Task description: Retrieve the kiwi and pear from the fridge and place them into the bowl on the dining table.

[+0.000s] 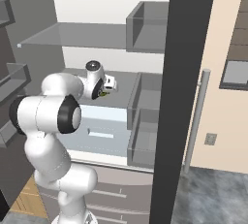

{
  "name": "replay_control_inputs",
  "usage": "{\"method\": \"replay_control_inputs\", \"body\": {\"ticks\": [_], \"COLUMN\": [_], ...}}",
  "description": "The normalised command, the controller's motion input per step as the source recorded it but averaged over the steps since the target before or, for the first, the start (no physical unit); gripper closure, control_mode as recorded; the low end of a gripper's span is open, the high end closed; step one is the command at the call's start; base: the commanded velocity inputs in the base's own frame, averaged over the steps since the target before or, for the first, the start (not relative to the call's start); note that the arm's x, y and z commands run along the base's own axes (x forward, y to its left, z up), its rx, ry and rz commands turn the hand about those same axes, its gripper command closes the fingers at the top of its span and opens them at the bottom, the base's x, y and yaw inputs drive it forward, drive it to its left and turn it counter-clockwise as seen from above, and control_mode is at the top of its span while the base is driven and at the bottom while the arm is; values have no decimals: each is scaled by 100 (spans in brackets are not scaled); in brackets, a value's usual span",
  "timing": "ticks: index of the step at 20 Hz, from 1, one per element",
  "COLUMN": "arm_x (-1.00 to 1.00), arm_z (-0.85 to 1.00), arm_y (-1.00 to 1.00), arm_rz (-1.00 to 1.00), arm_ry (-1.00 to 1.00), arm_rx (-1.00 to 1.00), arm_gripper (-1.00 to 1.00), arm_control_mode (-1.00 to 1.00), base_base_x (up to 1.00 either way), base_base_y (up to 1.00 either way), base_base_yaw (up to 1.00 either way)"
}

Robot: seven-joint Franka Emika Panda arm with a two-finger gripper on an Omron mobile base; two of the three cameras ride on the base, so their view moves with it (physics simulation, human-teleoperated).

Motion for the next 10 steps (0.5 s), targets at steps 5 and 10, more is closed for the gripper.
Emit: {"method": "replay_control_inputs", "body": {"ticks": [5, 10], "arm_x": [-100, -100], "arm_z": [36, 100], "arm_y": [-42, -59], "arm_rz": [0, 0], "arm_ry": [-5, -1], "arm_rx": [0, 0], "arm_gripper": [100, 100], "arm_control_mode": [-100, -100], "base_base_x": [0, 0], "base_base_y": [0, 0], "base_base_yaw": [0, 0]}}
